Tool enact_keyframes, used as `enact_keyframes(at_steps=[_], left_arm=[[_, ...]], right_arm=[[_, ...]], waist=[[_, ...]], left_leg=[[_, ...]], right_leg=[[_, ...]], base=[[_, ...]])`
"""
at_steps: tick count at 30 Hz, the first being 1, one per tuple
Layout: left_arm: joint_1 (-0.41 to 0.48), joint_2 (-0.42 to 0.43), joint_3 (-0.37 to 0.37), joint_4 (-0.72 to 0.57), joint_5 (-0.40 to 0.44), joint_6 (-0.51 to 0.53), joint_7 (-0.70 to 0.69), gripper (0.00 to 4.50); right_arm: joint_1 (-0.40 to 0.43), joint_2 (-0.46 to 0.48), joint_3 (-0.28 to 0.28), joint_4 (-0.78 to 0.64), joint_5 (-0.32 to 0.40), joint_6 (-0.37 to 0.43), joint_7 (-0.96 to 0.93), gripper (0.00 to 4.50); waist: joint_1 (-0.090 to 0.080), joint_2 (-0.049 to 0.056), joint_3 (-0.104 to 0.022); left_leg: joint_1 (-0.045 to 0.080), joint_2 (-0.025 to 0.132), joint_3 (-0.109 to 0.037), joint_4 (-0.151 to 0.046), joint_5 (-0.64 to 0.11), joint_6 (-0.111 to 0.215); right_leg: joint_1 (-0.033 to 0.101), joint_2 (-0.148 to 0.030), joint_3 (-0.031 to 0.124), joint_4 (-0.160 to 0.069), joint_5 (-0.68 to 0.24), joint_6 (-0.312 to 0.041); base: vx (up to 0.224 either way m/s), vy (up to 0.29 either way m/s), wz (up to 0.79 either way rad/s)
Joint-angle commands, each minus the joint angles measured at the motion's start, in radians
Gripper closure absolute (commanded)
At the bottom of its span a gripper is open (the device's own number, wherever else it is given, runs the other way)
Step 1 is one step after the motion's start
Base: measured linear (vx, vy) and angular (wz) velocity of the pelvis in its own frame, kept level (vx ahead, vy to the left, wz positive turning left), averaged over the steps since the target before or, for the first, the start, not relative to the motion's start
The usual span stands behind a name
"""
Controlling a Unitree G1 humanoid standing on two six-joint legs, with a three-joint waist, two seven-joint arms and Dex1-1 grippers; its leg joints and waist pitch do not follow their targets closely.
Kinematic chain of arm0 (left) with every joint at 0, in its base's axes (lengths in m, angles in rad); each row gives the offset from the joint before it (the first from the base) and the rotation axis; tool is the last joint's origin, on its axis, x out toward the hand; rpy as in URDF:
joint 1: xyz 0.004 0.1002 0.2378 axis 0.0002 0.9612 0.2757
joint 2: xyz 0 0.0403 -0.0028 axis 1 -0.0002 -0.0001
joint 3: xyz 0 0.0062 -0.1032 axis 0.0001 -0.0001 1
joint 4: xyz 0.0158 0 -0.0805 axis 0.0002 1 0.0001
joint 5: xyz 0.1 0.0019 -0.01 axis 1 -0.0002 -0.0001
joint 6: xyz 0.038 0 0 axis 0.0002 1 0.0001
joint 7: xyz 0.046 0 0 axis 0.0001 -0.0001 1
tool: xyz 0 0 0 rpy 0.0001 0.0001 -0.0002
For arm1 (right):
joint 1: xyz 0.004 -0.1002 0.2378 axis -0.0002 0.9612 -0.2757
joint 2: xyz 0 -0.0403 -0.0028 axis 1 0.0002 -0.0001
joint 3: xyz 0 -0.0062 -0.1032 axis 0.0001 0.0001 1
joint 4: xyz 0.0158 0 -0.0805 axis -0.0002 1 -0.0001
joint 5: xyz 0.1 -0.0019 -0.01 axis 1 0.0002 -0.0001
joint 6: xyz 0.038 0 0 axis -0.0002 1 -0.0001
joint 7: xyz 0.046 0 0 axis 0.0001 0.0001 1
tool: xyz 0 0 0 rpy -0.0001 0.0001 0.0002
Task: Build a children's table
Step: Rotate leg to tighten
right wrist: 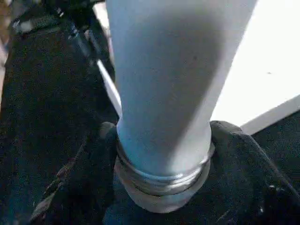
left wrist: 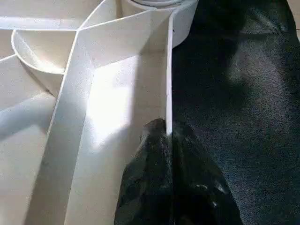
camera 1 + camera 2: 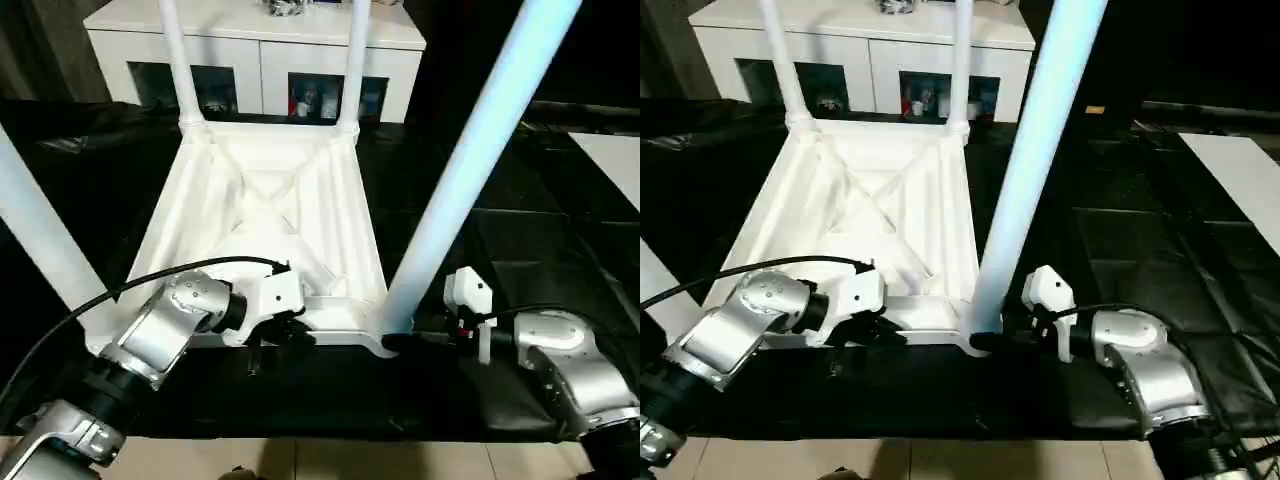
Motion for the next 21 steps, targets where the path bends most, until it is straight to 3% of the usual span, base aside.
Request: enact_keyframes(at_steps=[1, 3, 5, 7, 8, 10, 11, 12, 13, 14, 15, 17, 20, 21], left_arm=[[0.024, -0.015, -0.034, -0.014, -0.015, 0.015, -0.028, 4.5], [0.013, -0.037, -0.023, 0.01, 0.006, 0.038, 0.031, 4.5], [-0.009, -0.121, 0.004, 0.057, 0.025, 0.102, 0.166, 4.5], [-0.032, -0.217, 0.028, 0.102, 0.041, 0.161, 0.298, 4.5], [-0.032, -0.217, 0.028, 0.102, 0.041, 0.161, 0.298, 4.5], [-0.046, -0.253, 0.032, 0.132, 0.059, 0.169, 0.36, 4.5], [-0.056, -0.279, 0.037, 0.156, 0.068, 0.176, 0.4, 4.5], [-0.058, -0.286, 0.038, 0.161, 0.07, 0.179, 0.411, 4.5], [-0.085, -0.349, 0.052, 0.218, 0.091, 0.2, 0.518, 4.5], [-0.085, -0.349, 0.052, 0.218, 0.091, 0.2, 0.518, 4.5], [-0.118, -0.413, 0.066, 0.279, 0.118, 0.194, 0.637, 4.5], [-0.133, -0.437, 0.067, 0.305, 0.136, 0.178, 0.687, 4.5], [-0.146, -0.456, 0.055, 0.324, 0.163, 0.167, 0.699, 4.5], [-0.145, -0.459, 0.047, 0.321, 0.164, 0.158, 0.691, 4.5]], right_arm=[[-0.019, 0.017, -0.056, 0.023, 0.027, 0.022, -0.085, 1.81], [-0.031, 0.056, -0.08, 0.053, 0.01, 0.027, -0.183, 1.81], [-0.05, 0.143, -0.102, 0.092, -0.03, 0.032, -0.374, 1.81], [-0.07, 0.235, -0.094, 0.123, -0.102, 0.049, -0.566, 1.81], [-0.07, 0.235, -0.094, 0.123, -0.102, 0.049, -0.566, 1.81], [-0.079, 0.271, -0.086, 0.14, -0.13, 0.051, -0.631, 1.81], [-0.086, 0.299, -0.085, 0.154, -0.141, 0.051, -0.675, 1.81], [-0.089, 0.305, -0.084, 0.158, -0.144, 0.051, -0.687, 1.81], [-0.113, 0.363, -0.08, 0.194, -0.169, 0.051, -0.782, 1.81], [-0.113, 0.363, -0.08, 0.194, -0.169, 0.051, -0.782, 1.81], [-0.144, 0.428, -0.085, 0.238, -0.167, 0.052, -0.859, 1.81], [-0.158, 0.453, -0.081, 0.258, -0.166, 0.05, -0.879, 1.81], [-0.173, 0.473, -0.068, 0.266, -0.184, 0.021, -0.875, 1.81], [-0.16, 0.483, -0.085, 0.232, -0.147, 0.01, -0.838, 1.11]], waist=[[0.001, -0.004, -0.052], [-0.007, -0.003, -0.05], [-0.013, -0.002, -0.049], [-0.027, -0.003, -0.05], [-0.031, -0.005, -0.047], [-0.028, -0.005, -0.05], [-0.031, -0.003, -0.044], [-0.03, -0.004, -0.044], [-0.031, -0.002, -0.045], [-0.033, -0.001, -0.043], [-0.038, 0.0, -0.044], [-0.035, -0.001, -0.046], [-0.031, 0.001, -0.048], [-0.029, 0.003, -0.049]], left_leg=[[0.013, 0.073, -0.038, -0.078, -0.199, 0.039], [0.014, 0.073, -0.041, -0.082, -0.232, 0.017], [0.015, 0.071, -0.041, -0.082, -0.241, 0.003], [0.013, 0.068, -0.045, -0.084, -0.251, -0.021], [0.013, 0.065, -0.047, -0.085, -0.263, -0.024], [0.017, 0.064, -0.045, -0.081, -0.269, -0.016], [0.022, 0.061, -0.043, -0.08, -0.29, -0.005], [0.023, 0.06, -0.045, -0.081, -0.298, -0.005], [0.022, 0.062, -0.046, -0.082, -0.304, -0.003], [0.027, 0.061, -0.045, -0.083, -0.314, -0.006], [0.03, 0.058, -0.048, -0.083, -0.337, -0.013], [0.038, 0.057, -0.048, -0.082, -0.355, -0.011], [0.027, 0.06, -0.05, -0.088, -0.343, 0.002], [0.025, 0.06, -0.049, -0.089, -0.332, 0.007]], right_leg=[[0.039, -0.096, 0.048, -0.078, -0.243, -0.207], [0.037, -0.097, 0.049, -0.085, -0.308, -0.188], [0.033, -0.095, 0.049, -0.087, -0.329, -0.183], [0.035, -0.097, 0.046, -0.089, -0.372, -0.172], [0.033, -0.096, 0.045, -0.097, -0.411, -0.155], [0.032, -0.1, 0.047, -0.101, -0.438, -0.14], [0.021, -0.094, 0.048, -0.111, -0.478, -0.126], [0.024, -0.095, 0.046, -0.113, -0.497, -0.117], [0.022, -0.097, 0.047, -0.114, -0.514, -0.107], [0.017, -0.093, 0.046, -0.119, -0.525, -0.101], [0.016, -0.094, 0.044, -0.121, -0.548, -0.094], [0.012, -0.092, 0.043, -0.124, -0.55, -0.083], [0.018, -0.095, 0.046, -0.12, -0.506, -0.079], [0.02, -0.096, 0.047, -0.117, -0.485, -0.083]], base=[[0.0, 0.0, 0.0], [0.0, 0.0, 0.0], [0.0, 0.0, 0.0], [0.0, 0.0, 0.0], [0.0, 0.0, 0.0], [0.0, 0.0, 0.0], [0.0, 0.0, 0.0], [0.0, 0.0, 0.0], [0.0, 0.0, 0.0], [0.0, 0.0, 0.0], [0.0, 0.0, 0.0], [0.0, 0.0, 0.0], [0.0, 0.0, 0.0], [0.0, 0.0, 0.0]])
